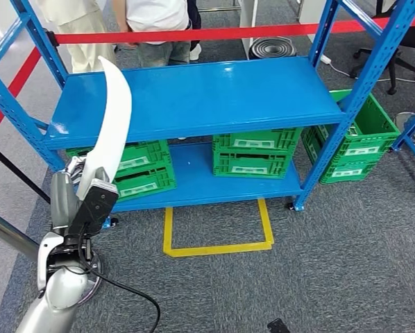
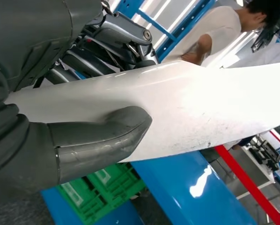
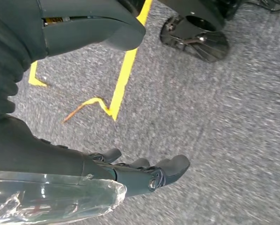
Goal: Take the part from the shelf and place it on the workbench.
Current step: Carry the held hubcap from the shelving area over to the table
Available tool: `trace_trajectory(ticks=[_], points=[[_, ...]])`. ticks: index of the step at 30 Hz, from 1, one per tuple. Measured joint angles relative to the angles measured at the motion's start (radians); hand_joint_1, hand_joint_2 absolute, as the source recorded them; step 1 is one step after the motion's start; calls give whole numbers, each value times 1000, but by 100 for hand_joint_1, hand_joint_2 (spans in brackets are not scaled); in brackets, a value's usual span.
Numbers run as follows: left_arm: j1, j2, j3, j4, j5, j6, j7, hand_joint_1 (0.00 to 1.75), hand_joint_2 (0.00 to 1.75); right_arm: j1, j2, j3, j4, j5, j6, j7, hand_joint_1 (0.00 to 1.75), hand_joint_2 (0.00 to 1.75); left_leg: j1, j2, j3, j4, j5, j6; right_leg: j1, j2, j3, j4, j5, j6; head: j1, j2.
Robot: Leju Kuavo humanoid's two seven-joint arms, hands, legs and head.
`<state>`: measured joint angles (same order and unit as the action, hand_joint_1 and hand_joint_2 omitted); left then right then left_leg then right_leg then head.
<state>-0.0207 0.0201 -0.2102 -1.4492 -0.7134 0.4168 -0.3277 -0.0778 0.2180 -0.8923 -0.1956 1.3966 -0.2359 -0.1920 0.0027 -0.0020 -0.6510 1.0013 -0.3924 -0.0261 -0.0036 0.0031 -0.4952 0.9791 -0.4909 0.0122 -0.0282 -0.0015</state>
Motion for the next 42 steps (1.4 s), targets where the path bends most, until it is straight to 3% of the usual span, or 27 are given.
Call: trace_trajectory(ticks=[3, 4, 5, 6, 8, 10, 11, 13, 14, 16, 18, 19, 20, 21, 23, 25, 26, 28, 30, 31, 33, 34, 35, 36, 37, 40, 42], points=[[3, 0, 0, 0, 0, 0, 0, 175, 175, 0, 0, 0, 0, 0, 0, 0, 0, 175, 1, 0, -45, 177, -148, -11, -1, -2, -40, 2, 39, -13, -3, 0], [3, 0, 0, 0, 0, 0, 0, 175, 175, 0, 0, 0, 0, 0, 0, 0, 0, 175, 1, 0, -51, 231, -165, -12, 0, -2, -57, 3, 51, -13, -3, 0], [4, 0, 0, 0, 0, 0, 0, 175, 175, 1, 0, 0, 0, 0, 0, 0, 0, 175, 1, 0, -45, 259, -158, -12, 1, -3, -74, 4, 63, -12, -3, 0], [4, 0, 0, 0, 0, 0, 0, 175, 175, 1, 0, 0, 0, 0, 0, 0, 0, 175, 1, 0, -23, 255, -132, -9, 1, -3, -91, 5, 74, -11, -3, 0], [4, 0, 0, 0, 0, 0, 0, 175, 175, 1, 0, 0, 0, -1, 0, -1, 0, 175, -1, 0, 66, 152, -83, -1, 2, -3, -118, 8, 95, -7, -3, 0], [3, 0, 0, 0, 0, 0, 0, 175, 175, 1, 0, 0, 0, -1, -1, -4, 0, 175, -4, 0, 166, 5, -90, 9, 5, -2, -135, 12, 114, 0, -2, 0], [2, 0, 0, -1, -1, 0, 0, 175, 175, 1, 0, 0, 0, -1, -2, -5, 0, 175, -7, 0, 192, -40, -101, 14, 5, -3, -141, 12, 124, 5, -2, 0], [4, 0, 0, -1, -1, 0, 0, 175, 175, 2, 0, 0, 0, -1, -2, -6, 0, 175, -8, 0, 191, -62, -100, 24, 4, -3, -150, 10, 141, 17, -2, 0], [6, 0, 0, -1, -2, 0, 0, 175, 175, 4, 0, 0, 0, -1, -2, -6, 0, 175, -7, 1, 183, -61, -92, 32, 2, -3, -157, 15, 134, 23, -2, 0], [7, -2, 0, -1, -2, 0, 0, 175, 175, 8, 0, 0, 0, -1, -2, -6, 0, 175, -3, 2, 165, -62, -72, 44, 1, -3, -184, 74, 70, 33, 3, 0], [7, -3, 0, -1, -2, 0, 0, 175, 175, 8, 0, 0, 0, -1, -2, -6, 0, 175, -4, 3, 142, -61, -52, 49, 0, -3, -223, 209, -23, 40, 7, 0], [8, -3, 0, 0, -2, 0, 0, 175, 175, 8, 0, 0, 0, -1, -2, -6, 0, 175, -4, 3, 128, -60, -42, 49, 0, -3, -234, 270, -47, 42, 7, 0], [9, -3, 0, 0, -2, 0, 0, 175, 175, 8, 0, 0, 0, -1, -2, -6, 0, 175, -4, 3, 115, -58, -32, 48, 0, -3, -232, 306, -49, 43, 7, 0], [10, -3, 0, 0, -2, -1, 0, 175, 175, 8, 0, 0, 0, -1, -2, -6, 0, 175, -3, 3, 102, -56, -23, 45, 0, -3, -212, 302, -32, 44, 7, 0], [10, -3, 0, 0, -2, -1, 0, 175, 175, 6, 0, 0, 0, -1, -3, -6, 0, 175, -2, 2, 80, -51, -9, 38, -3, -3, -123, 192, 15, 45, 7, 0], [9, -3, 0, -1, -2, 0, 0, 175, 175, 3, 0, 0, 0, -1, -3, -7, 0, 175, -3, 1, 63, -42, 2, 29, -2, 1, -32, 60, 16, 41, 6, 0], [9, -2, 0, -1, -2, -1, 0, 175, 175, 1, 0, 0, 0, -2, -4, -8, 0, 175, -5, 1, 56, -39, 8, 24, -1, 3, -11, 23, 8, 37, 7, 0], [10, -2, 0, -1, -2, -2, 0, 175, 175, 2, 0, 0, 0, -3, -5, -13, 0, 175, -5, 1, 46, -37, 20, 15, 1, 6, -13, 10, 7, 24, 6, 0], [12, -2, 0, -1, -2, -5, 0, 175, 175, 4, 0, -1, 0, -6, -6, -19, 0, 175, -4, 1, 33, -16, -1, 6, -2, 5, -24, 10, 16, 10, 3, 0], [14, -1, 0, -1, -1, -7, 1, 175, 175, 5, 0, -2, 0, -10, -7, -23, 0, 175, -3, 1, 18, 20, -31, 1, -3, 4, -29, 9, 22, 1, 2, 0], [18, -1, 0, -1, 0, -13, 3, 175, 175, 4, 0, -5, 0, -21, -10, -32, 0, 175, -3, 1, -29, 150, -115, -7, -2, 4, -42, 10, 32, -10, -2, 0], [21, -1, 0, 0, 2, -16, 4, 175, 175, 4, 0, -8, 0, -28, -11, -35, 0, 175, -2, 1, -50, 214, -145, -8, -1, 3, -48, 10, 36, -12, -1, 0], [25, -2, 0, 0, 4, -18, 5, 175, 175, 5, 0, -11, 0, -34, -12, -37, 0, 175, -3, 1, -59, 255, -157, -7, 1, 3, -54, 10, 40, -13, -2, 0], [28, -2, 0, 0, 6, -20, 6, 175, 175, 5, 0, -15, 0, -38, -12, -38, 0, 175, -3, 1, -51, 257, -148, -5, 2, 3, -58, 11, 43, -14, -1, 0], [31, -2, 0, 0, 9, -22, 6, 175, 175, 5, 0, -18, 0, -42, -12, -39, 0, 175, -4, 1, -25, 222, -123, 1, 5, 4, -61, 11, 46, -13, -1, 0], [34, -4, 0, 0, 12, -22, 6, 175, 175, 4, 0, -23, 0, -42, -12, -41, 0, 175, -13, 1, 90, 28, -48, 26, 11, 4, -66, 11, 50, -9, -1, 0], [36, -6, 0, 0, 12, -22, 6, 175, 175, 3, 0, -26, 0, -42, -12, -41, 0, 175, -18, 1, 117, -28, -43, 35, 13, 3, -71, 12, 55, -1, -1, 0]])
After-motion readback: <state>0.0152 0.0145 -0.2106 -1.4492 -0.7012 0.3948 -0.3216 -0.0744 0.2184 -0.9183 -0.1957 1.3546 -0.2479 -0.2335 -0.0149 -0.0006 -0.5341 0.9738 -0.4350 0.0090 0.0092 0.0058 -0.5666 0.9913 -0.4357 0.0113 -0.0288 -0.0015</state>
